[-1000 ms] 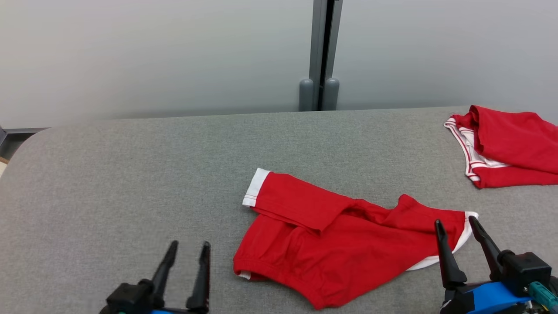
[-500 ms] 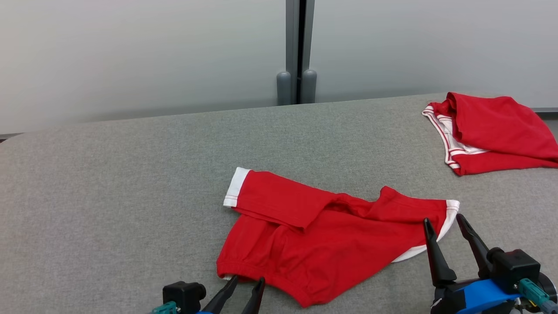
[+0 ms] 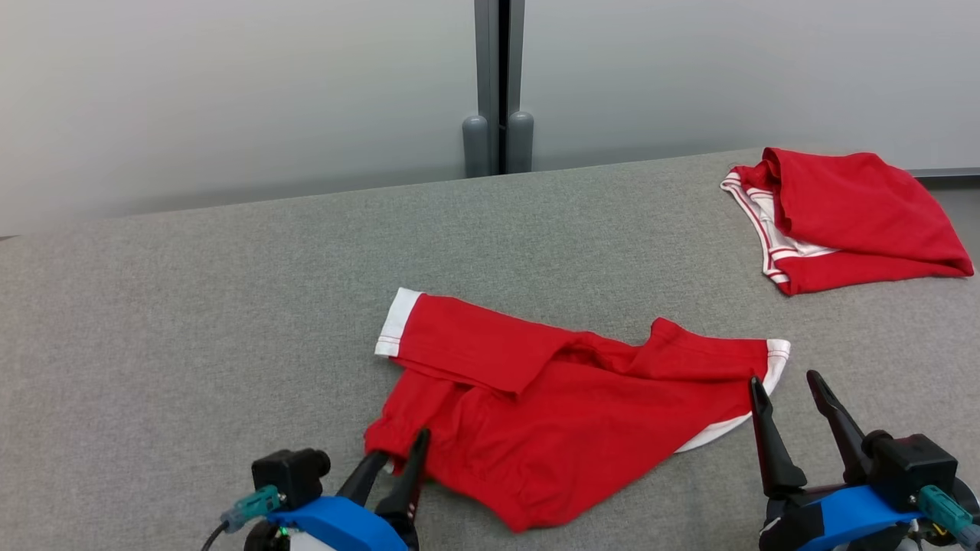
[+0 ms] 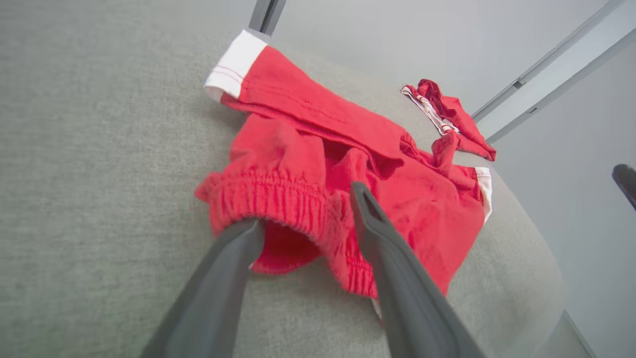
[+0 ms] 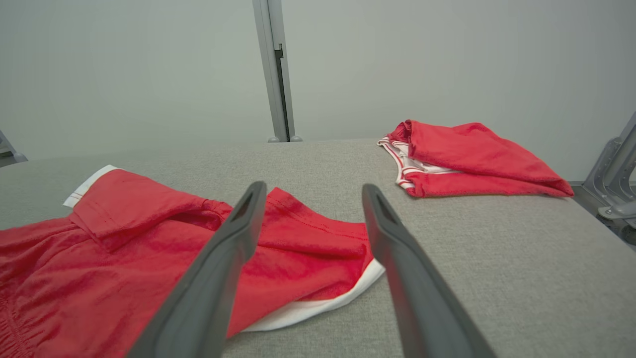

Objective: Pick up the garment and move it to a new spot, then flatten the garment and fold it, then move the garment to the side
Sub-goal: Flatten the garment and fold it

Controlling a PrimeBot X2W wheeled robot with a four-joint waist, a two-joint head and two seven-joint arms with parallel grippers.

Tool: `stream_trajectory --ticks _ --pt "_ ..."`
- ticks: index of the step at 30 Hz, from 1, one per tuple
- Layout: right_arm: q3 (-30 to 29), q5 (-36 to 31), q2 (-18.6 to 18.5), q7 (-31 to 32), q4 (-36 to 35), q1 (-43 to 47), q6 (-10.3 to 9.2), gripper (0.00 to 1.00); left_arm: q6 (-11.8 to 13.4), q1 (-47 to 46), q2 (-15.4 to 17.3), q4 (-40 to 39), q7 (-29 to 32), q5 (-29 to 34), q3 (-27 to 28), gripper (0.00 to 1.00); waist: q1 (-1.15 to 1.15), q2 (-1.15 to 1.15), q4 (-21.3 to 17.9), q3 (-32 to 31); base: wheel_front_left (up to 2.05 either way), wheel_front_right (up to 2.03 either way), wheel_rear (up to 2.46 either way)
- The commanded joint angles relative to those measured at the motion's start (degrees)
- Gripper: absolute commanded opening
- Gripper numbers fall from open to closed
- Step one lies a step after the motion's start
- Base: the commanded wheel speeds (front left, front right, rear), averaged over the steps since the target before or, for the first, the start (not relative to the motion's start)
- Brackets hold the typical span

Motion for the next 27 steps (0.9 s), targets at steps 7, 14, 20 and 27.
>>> stream_trajectory --ticks 7,14,20,27 --pt "0.0 1.4 -0.1 -0.7 0.3 -1.3 0.03 1.0 -0.6 -6.8 3.5 -1.1 -4.7 2.3 1.4 0.0 0.0 0.0 0.4 1.4 0.0 0.0 0.0" --pt "1.0 1.7 -0.1 -0.9 0.4 -2.7 0.03 1.0 0.8 -16.5 7.0 4.7 -2.6 3.5 4.1 0.0 0.0 0.0 -0.5 3.2 0.0 0.0 0.0" --pt "1.8 2.1 -0.1 -1.2 0.5 -4.3 0.03 1.0 2.4 -23.6 9.7 11.8 -1.6 4.2 6.1 0.0 0.0 0.0 -3.4 5.3 0.0 0.0 0.0" --pt "1.6 2.8 -0.1 -2.0 1.2 -4.8 0.02 1.0 3.4 -27.9 10.2 18.0 -1.9 4.5 6.7 1.0 0.0 0.0 -5.4 6.7 0.0 0.0 0.0"
